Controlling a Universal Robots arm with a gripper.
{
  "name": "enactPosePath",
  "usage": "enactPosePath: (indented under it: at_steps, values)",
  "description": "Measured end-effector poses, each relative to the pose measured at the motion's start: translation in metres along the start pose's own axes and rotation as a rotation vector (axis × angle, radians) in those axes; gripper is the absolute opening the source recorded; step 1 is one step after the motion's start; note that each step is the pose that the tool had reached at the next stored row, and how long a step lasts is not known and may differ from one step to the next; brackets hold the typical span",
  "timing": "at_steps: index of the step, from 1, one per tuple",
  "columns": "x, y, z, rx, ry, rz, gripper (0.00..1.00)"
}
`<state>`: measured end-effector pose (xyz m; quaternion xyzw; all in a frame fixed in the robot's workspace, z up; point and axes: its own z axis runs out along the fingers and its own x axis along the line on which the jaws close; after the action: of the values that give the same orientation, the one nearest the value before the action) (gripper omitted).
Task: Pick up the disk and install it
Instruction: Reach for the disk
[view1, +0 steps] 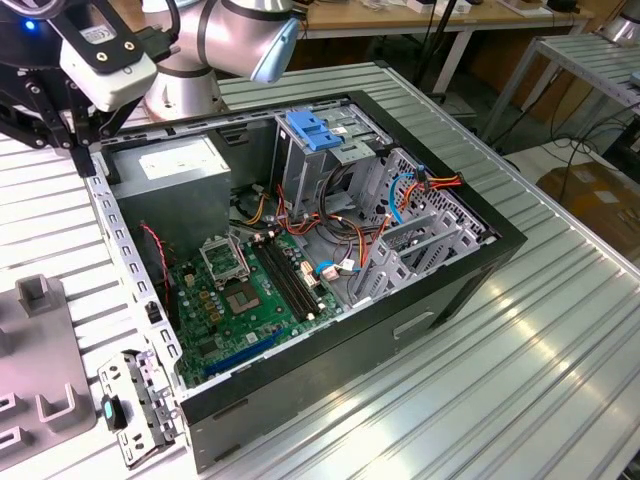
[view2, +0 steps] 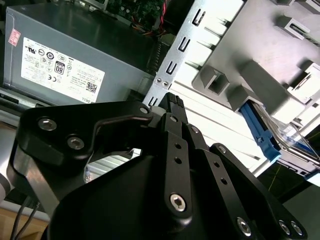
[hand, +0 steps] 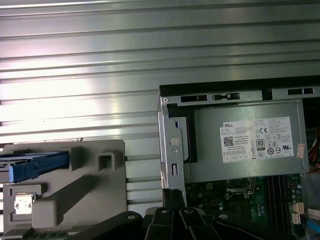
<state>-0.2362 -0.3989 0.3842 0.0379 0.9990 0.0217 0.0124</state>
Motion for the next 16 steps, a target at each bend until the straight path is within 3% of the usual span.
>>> enactPosePath:
  at_steps: [16]
  values:
    - [0.0086,-0.0007,0.0005,-0.0001,0.0,0.0,0.11]
